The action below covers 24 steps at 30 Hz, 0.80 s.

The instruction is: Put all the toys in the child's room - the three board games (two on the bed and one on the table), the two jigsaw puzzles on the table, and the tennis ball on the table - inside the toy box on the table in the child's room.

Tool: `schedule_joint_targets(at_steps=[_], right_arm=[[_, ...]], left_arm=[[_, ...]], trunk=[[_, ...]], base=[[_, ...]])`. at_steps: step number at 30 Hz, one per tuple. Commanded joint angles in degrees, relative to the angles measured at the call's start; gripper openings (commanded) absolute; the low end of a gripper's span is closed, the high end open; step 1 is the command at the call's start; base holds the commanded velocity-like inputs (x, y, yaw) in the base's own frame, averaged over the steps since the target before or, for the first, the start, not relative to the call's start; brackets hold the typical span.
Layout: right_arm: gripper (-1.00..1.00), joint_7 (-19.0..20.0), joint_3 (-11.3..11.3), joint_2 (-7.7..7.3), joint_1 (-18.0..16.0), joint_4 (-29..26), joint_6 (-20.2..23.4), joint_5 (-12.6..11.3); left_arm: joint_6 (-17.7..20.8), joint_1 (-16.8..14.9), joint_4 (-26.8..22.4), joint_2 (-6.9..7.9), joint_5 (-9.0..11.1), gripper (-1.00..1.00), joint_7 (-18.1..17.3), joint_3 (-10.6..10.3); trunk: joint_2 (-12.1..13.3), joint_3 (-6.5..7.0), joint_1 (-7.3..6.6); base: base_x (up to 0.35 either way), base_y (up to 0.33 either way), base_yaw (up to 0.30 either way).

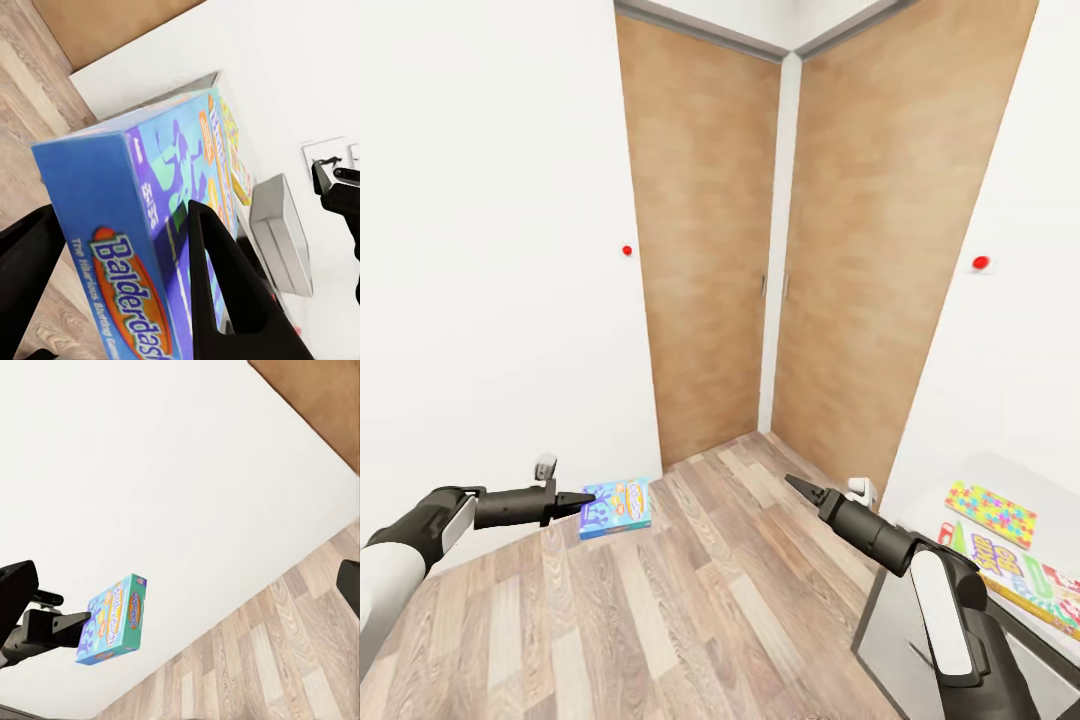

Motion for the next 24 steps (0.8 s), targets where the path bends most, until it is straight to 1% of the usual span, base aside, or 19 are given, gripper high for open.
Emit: schedule_joint_targets(at_steps=[1, 24], right_arm=[[1.0, 0.23, -0.15, 0.07, -0.09, 0.01, 0.37, 0.04], [1.0, 0.23, -0.15, 0.07, -0.09, 0.06, 0.37, 0.04]], left_arm=[[0.64, -0.04, -0.04, 0.05, 0.38, -1.0, -0.14, -0.05], [0.64, -0.04, -0.04, 0.05, 0.4, -1.0, -0.13, -0.05]], trunk=[[-0.14, -0.14, 0.04], [-0.14, -0.14, 0.04]], base=[[0.0, 0.0, -0.278], [0.0, 0.0, -0.278]])
